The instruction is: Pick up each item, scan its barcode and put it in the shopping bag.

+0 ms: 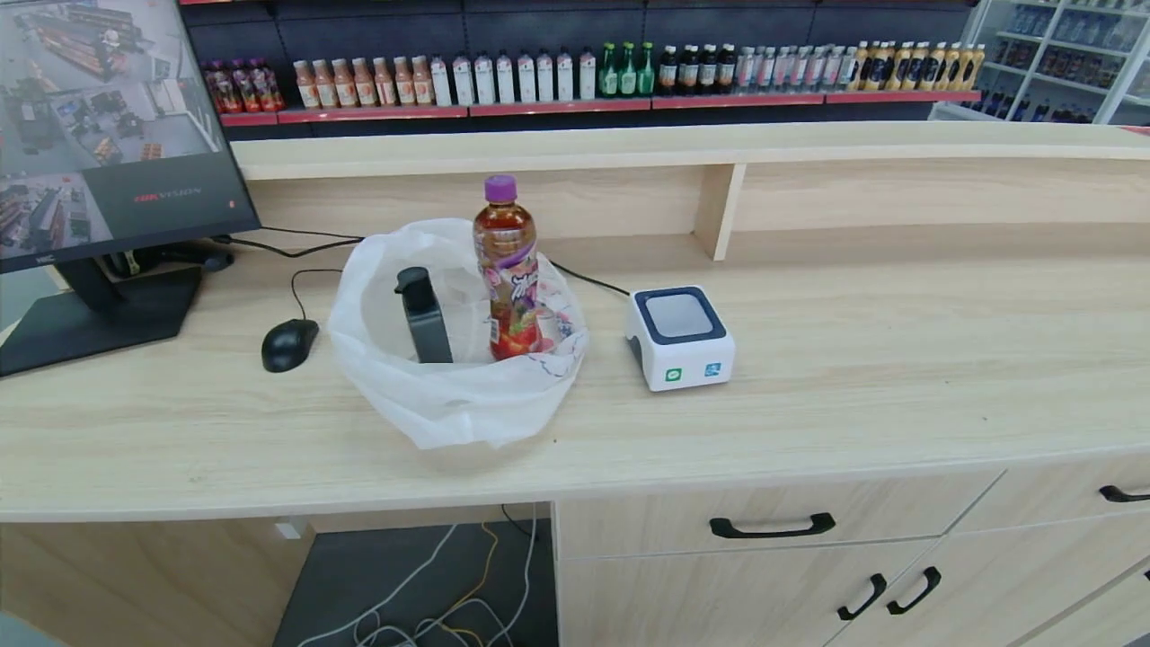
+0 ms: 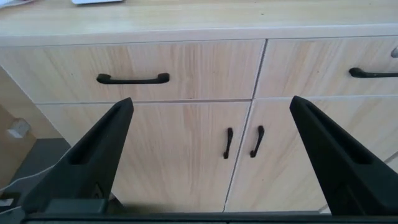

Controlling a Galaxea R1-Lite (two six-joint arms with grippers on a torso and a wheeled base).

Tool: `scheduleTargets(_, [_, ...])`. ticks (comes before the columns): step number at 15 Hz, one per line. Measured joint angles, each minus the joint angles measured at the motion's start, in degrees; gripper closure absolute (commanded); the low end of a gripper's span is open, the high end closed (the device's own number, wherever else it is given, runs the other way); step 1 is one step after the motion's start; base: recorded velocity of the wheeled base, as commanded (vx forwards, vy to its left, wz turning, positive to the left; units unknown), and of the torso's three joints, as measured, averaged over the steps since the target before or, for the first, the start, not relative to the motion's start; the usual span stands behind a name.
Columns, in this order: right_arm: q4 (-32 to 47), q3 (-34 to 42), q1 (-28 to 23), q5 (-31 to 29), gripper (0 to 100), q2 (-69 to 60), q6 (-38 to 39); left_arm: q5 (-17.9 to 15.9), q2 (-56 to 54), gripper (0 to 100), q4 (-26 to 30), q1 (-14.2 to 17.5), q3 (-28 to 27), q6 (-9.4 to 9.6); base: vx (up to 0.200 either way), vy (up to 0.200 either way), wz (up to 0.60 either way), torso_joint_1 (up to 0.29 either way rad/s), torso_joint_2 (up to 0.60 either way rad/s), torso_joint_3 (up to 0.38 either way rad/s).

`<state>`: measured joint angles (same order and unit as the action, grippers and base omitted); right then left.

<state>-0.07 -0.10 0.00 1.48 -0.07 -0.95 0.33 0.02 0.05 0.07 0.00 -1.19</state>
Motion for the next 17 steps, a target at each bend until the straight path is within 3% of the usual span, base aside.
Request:
scheduleTargets(6, [0.0,0.0,0.0,-0.3,0,0.0,0.2,0.0,0.0,0,0.0,0.0,0.0,0.00,0.000,-0.200,0.00,0.002,0.00,0.001])
scheduleTargets(17, [0.0,0.0,0.0,-0.4,0,0.1,0.2,0.0,0.0,0,0.0,0.0,0.0,-0.11,0.000,0.000,0.00,0.000,0.00,0.000])
